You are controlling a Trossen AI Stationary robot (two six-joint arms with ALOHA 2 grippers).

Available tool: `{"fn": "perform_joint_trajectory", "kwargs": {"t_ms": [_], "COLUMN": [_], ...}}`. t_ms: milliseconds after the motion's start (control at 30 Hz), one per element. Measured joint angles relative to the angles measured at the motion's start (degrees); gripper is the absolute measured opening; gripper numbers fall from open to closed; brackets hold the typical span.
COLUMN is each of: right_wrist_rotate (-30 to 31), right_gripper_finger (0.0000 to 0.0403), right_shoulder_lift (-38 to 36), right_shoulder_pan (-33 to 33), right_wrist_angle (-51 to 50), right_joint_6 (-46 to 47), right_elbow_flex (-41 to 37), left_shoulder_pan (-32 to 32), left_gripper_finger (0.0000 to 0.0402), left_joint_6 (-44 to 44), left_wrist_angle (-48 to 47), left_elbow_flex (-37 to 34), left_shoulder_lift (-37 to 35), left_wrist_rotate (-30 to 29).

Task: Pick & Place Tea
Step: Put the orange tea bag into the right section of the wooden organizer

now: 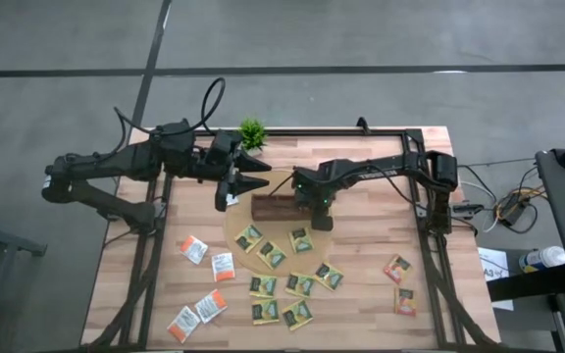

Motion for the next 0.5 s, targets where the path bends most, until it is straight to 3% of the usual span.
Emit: {"fn": "perform_joint_trajectory", "kwargs": {"t_ms": [500], "right_wrist_rotate": [-1.5], "right_gripper_finger": [0.0008], "right_shoulder_lift": [-0.4], "right_shoulder_pan": [-0.4], "right_wrist_angle": [-0.4], "right_joint_6": [2.8], "right_elbow_flex": [0.4], "left_shoulder_pan": [0.0], "left_gripper_finger": [0.0188], "left_joint_6": [-0.1], "left_wrist_angle": [0.0], "left_elbow_flex": [0.0], "left_shoulder_lift": [0.0], "left_wrist_rotate": [0.0]}}
